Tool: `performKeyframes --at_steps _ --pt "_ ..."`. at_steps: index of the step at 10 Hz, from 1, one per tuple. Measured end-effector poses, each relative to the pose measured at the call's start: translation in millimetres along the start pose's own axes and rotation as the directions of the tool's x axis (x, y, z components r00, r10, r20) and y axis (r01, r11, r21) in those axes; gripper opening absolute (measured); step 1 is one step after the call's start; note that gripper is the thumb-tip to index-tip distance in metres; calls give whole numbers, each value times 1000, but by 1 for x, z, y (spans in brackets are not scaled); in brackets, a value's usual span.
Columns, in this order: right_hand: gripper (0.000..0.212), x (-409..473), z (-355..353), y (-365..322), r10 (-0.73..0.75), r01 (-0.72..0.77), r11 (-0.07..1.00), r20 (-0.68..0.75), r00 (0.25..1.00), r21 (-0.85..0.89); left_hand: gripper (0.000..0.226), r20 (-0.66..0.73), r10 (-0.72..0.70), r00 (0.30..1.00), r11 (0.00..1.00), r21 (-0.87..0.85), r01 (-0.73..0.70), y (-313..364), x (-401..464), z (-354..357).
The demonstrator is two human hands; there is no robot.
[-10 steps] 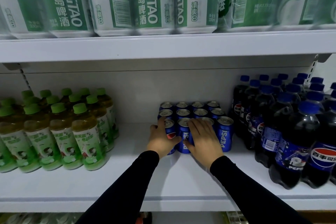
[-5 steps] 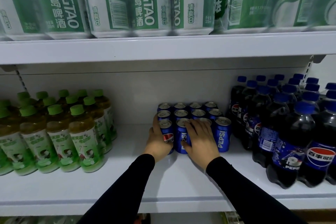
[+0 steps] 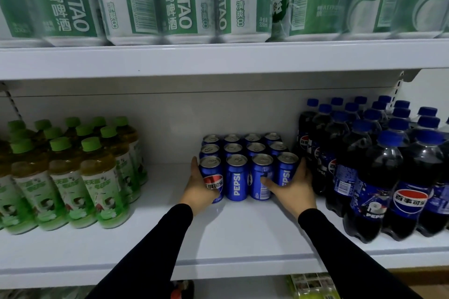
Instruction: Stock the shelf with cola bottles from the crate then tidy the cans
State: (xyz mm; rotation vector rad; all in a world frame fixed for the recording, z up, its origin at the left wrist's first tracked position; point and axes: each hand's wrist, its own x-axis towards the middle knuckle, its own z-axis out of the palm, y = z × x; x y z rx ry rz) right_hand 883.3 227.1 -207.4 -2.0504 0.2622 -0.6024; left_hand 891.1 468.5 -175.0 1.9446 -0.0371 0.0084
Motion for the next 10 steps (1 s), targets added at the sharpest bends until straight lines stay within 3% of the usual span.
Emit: performKeyframes --at_steps 2,5,7,9,10 --pt "132 6 6 14 11 -27 980 81 997 197 112 -3 -24 1000 995 -101 23 2 5 5" --pt "136 8 4 14 -19 -6 972 106 994 234 102 -45 -12 999 992 -126 6 6 3 9" --pt "142 6 4 9 17 -43 977 125 992 208 114 -28 -67 997 991 -122 63 5 4 6" --pt "148 8 -9 6 15 -39 991 182 983 129 110 -2 -76 997 995 -66 75 4 -4 -7" --pt "130 4 -14 -1 -24 22 999 69 997 33 97 -12 -44 999 999 6 44 8 -14 -19"
